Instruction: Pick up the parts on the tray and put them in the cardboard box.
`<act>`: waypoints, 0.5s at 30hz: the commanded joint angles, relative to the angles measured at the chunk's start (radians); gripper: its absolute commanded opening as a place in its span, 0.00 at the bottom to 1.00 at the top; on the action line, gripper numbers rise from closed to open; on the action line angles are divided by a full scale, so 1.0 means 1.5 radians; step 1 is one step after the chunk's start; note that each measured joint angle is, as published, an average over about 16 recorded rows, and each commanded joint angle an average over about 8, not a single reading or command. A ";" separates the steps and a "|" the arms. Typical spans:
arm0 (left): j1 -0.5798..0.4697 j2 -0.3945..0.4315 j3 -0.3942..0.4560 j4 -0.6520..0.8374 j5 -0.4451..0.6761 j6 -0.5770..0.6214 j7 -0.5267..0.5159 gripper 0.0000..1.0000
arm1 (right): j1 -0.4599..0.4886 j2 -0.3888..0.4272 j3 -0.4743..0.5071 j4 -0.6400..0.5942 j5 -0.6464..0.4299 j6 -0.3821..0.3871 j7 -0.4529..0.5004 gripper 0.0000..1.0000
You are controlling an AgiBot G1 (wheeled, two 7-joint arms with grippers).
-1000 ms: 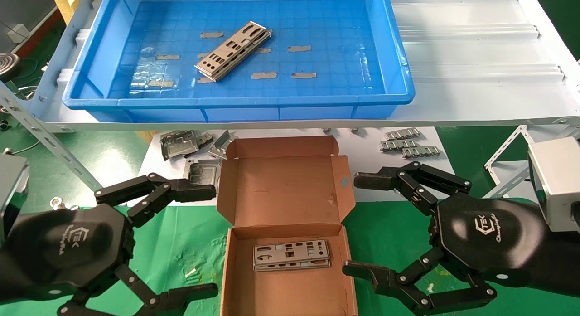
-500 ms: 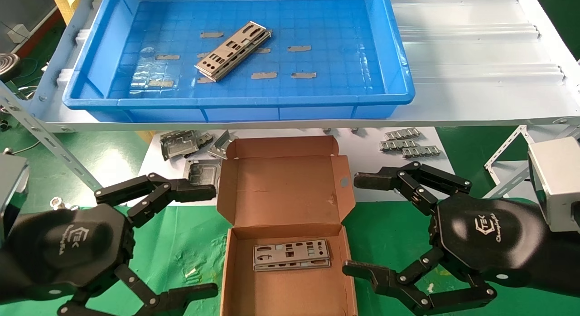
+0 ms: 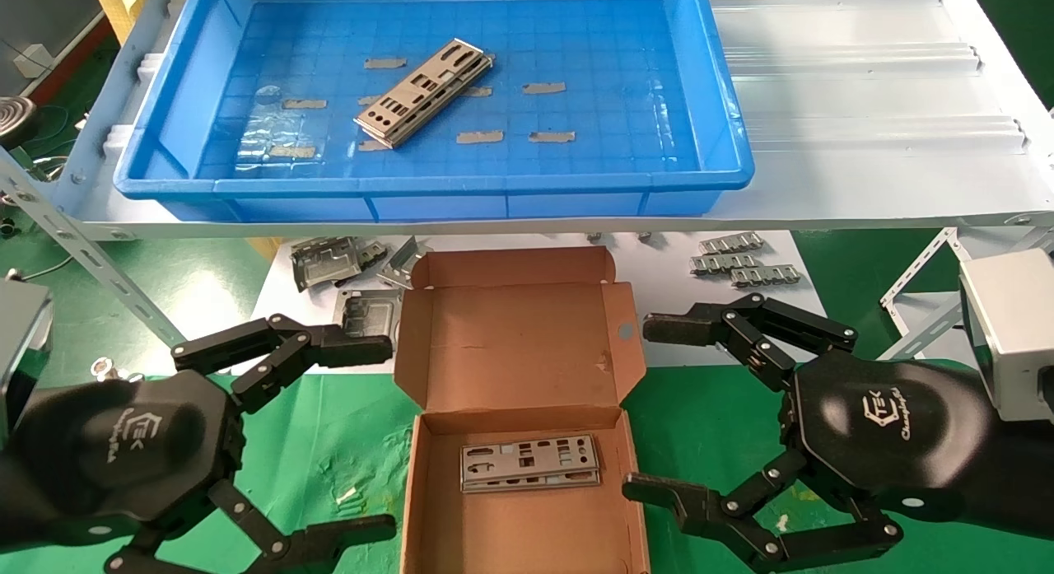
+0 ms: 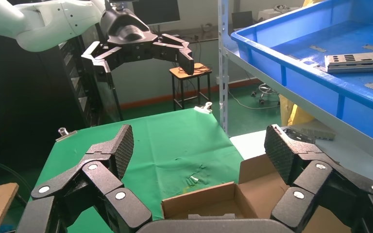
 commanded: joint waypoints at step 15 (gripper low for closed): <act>0.000 0.000 0.000 0.000 0.000 0.000 0.000 1.00 | 0.000 0.000 0.000 0.000 0.000 0.000 0.000 1.00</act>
